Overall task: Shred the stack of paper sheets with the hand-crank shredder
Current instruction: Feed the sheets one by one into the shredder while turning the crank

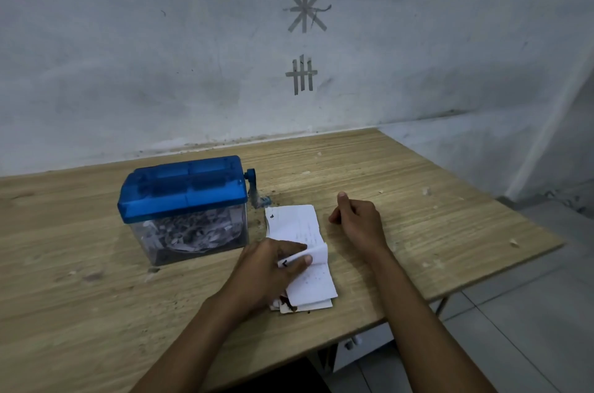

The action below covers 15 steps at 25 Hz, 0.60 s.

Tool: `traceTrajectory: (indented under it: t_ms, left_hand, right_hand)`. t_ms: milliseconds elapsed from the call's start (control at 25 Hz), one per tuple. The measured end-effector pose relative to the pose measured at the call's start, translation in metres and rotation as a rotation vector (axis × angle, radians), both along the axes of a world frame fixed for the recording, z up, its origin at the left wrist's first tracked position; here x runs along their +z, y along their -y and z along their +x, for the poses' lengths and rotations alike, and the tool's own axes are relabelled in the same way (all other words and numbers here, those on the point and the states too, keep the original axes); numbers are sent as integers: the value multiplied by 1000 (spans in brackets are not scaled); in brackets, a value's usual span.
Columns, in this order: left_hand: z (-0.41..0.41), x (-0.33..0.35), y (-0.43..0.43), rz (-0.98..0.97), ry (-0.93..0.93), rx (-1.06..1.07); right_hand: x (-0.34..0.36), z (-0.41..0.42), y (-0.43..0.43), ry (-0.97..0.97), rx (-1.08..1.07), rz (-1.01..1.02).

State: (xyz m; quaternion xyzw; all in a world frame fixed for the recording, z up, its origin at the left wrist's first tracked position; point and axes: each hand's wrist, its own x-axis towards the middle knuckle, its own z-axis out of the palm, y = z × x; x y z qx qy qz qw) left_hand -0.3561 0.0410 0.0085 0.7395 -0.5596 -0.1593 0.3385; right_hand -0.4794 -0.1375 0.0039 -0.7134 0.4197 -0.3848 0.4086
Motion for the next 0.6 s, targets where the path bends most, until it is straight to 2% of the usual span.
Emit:
traceTrajectory:
  t_ms: [280, 480, 600]
  left_hand:
    - [1, 27, 5, -51, 245, 8]
    - [-4, 34, 7, -137, 105, -41]
    - [-4, 39, 6, -102, -17, 3]
  right_hand:
    - [4, -1, -5, 57, 37, 30]
    - [17, -6, -22, 123, 127, 107]
    - [22, -11, -33, 187, 124, 176]
